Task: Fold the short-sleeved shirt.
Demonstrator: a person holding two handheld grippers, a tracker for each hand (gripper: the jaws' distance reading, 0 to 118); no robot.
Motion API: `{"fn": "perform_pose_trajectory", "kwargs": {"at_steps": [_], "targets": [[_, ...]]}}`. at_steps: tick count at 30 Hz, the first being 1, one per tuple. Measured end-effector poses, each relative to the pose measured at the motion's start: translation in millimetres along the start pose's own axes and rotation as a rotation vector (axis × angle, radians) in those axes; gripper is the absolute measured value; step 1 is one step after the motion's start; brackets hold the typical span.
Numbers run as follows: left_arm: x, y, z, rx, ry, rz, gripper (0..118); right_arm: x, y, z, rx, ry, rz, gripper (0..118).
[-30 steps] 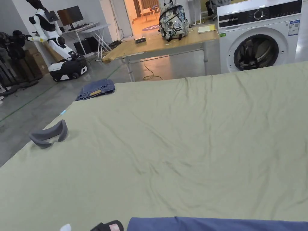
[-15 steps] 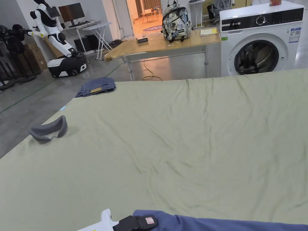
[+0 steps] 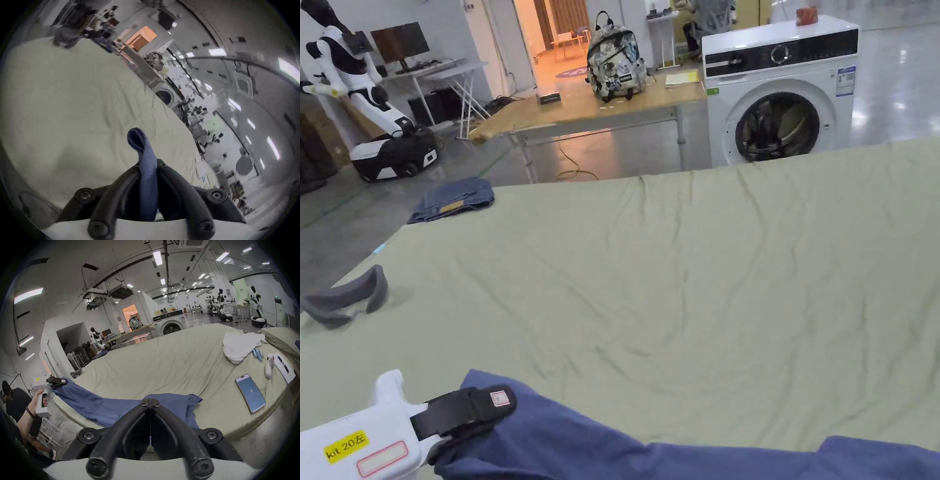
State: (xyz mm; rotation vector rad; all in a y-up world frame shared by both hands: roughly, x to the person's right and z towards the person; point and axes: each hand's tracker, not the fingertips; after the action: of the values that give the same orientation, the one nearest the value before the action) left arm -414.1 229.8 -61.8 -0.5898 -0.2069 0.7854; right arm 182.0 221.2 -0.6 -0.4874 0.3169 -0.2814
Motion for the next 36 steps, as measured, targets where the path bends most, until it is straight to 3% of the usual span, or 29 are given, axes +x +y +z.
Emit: {"fn": "perform_pose_trajectory", "kwargs": {"at_steps": [6, 11, 12, 15, 16, 19, 21, 22, 28, 29, 33, 34, 36], "targets": [[67.4, -81.6, -114.9, -0.225, -0.008, -0.193, 3, -1.1, 0.6, 12.3, 0.027, 0.025, -0.014, 0], [95.7, -133.2, -183.9, -0.399, -0.021, -0.226, 4, 14.9, -6.4, 31.1, 0.053, -0.012, -0.064, 0], [102.8, -138.5, -185.8, -0.390, -0.031, -0.245, 7, 17.7, -8.1, 33.2, 0.052, -0.041, -0.064, 0], [117.8, -135.4, -177.9, -0.310, -0.151, -0.346, 45, 28.1, -13.8, 35.2, 0.037, -0.070, -0.066, 0], [119.5, -130.6, -174.1, -0.271, -0.189, -0.351, 51, 32.7, -15.8, 34.6, 0.028, -0.067, -0.085, 0], [112.1, -114.1, -166.8, -0.285, -0.187, -0.259, 46, 43.5, -22.4, 30.2, 0.015, -0.052, -0.127, 0], [100.4, -117.5, -166.9, -0.288, -0.179, -0.193, 4, 45.2, -24.8, 28.1, 0.008, -0.047, -0.139, 0], [95.1, -123.3, -170.2, -0.292, -0.153, -0.193, 0, 45.7, -26.0, 27.5, 0.004, -0.043, -0.143, 0], [77.0, -191.8, -223.2, -0.562, -0.019, -0.192, 0, 51.4, -35.6, 27.0, -0.008, -0.033, -0.156, 0], [75.6, -200.7, -230.8, -0.561, 0.008, -0.215, 0, 51.0, -35.8, 27.2, -0.009, -0.035, -0.154, 0], [73.5, -177.2, -220.4, -0.486, -0.078, -0.082, 0, 50.4, -36.5, 28.3, -0.014, -0.035, -0.157, 0], [75.9, -166.8, -204.4, -0.432, -0.107, -0.127, 3, 51.2, -37.4, 28.2, -0.013, -0.031, -0.162, 0], [92.5, -138.3, -158.7, -0.316, -0.136, -0.241, 36, 54.5, -39.2, 24.8, -0.018, -0.021, -0.177, 0]]}}
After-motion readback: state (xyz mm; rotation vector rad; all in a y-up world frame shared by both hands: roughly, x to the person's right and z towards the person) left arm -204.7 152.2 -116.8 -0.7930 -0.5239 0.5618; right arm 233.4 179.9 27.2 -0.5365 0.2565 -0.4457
